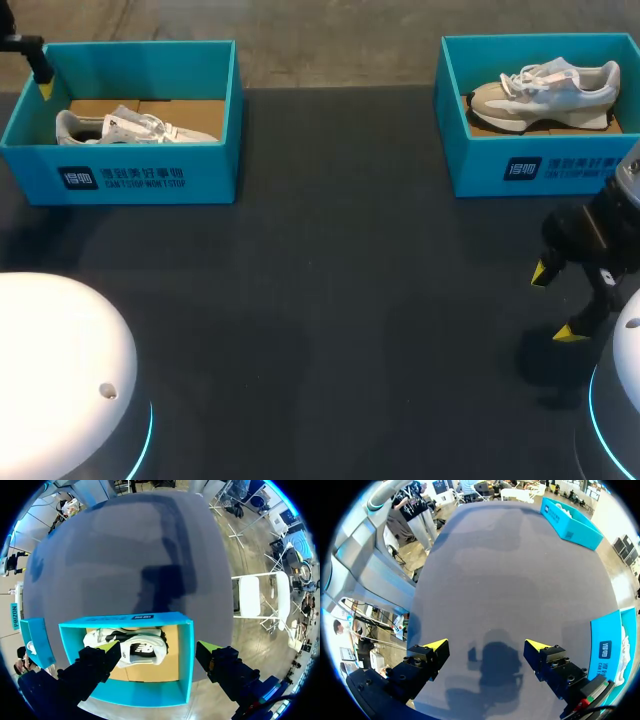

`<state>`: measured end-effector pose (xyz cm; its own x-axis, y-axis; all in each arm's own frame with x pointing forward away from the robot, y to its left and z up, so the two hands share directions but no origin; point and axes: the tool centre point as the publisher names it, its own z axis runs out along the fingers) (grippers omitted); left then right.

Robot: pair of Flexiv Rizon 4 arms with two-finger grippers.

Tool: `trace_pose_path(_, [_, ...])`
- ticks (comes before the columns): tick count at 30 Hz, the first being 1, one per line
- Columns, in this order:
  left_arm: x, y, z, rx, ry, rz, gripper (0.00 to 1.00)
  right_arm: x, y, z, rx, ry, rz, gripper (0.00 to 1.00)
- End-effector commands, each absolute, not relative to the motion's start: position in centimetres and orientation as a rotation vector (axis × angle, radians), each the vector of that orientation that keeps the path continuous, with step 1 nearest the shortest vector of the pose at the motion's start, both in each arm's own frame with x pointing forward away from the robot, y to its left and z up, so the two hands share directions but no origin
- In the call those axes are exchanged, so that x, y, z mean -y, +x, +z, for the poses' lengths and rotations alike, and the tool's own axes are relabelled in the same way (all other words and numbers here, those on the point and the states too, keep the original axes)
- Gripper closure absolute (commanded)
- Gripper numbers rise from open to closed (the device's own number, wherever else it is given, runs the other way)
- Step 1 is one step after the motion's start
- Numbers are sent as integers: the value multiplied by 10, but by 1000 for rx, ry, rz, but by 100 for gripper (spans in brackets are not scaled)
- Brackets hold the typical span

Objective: Take the shoe out of the shoebox, open the shoe tongue, remove and reinsert the insole, then place the shoe into the shoebox

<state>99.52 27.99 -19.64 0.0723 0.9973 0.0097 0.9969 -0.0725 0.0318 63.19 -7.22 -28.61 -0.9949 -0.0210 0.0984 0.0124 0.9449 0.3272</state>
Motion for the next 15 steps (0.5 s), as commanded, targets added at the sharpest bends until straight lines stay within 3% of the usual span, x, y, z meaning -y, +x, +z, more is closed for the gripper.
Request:
trace_pose_path(1, [-278, 991, -194, -2129, 2287, 57, 0, 72, 631, -287, 3002, 7, -504, 0])
trace_pose_path(8, [-278, 991, -194, -2129, 2287, 57, 0, 72, 631, -287, 3002, 7, -504, 0])
trace_pose_path(15, [-278, 991, -194, -2129, 2287, 57, 0, 70, 666, -261, 3063, 2, -432, 0])
